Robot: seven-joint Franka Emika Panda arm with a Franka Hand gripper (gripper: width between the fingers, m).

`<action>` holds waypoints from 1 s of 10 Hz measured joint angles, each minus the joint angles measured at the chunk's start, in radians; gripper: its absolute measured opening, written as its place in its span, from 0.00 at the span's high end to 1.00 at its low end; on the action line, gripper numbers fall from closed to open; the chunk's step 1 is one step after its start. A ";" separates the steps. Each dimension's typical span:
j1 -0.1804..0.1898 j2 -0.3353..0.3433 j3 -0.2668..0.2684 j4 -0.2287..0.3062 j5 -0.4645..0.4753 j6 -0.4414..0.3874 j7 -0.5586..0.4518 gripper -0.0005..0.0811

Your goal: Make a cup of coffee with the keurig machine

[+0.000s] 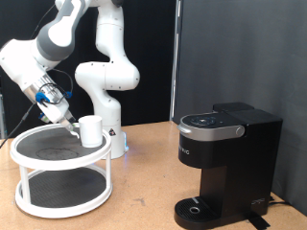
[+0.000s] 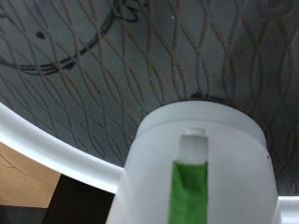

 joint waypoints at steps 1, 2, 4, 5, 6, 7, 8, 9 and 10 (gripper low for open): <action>0.004 0.001 0.001 -0.005 0.003 0.000 -0.001 0.09; 0.005 0.001 0.001 -0.010 0.004 0.000 -0.001 0.09; 0.005 0.001 0.001 -0.017 0.004 0.000 -0.001 0.09; 0.005 0.001 0.001 -0.019 0.004 0.000 -0.001 0.28; 0.005 0.000 0.001 -0.020 0.004 0.000 -0.002 0.50; 0.004 0.000 0.001 -0.022 0.004 0.001 -0.002 0.50; 0.003 0.000 0.001 -0.024 0.002 0.003 -0.002 0.68; 0.002 0.000 0.001 -0.028 0.000 0.009 -0.002 0.68; 0.002 0.000 0.001 -0.032 -0.002 0.014 -0.002 0.89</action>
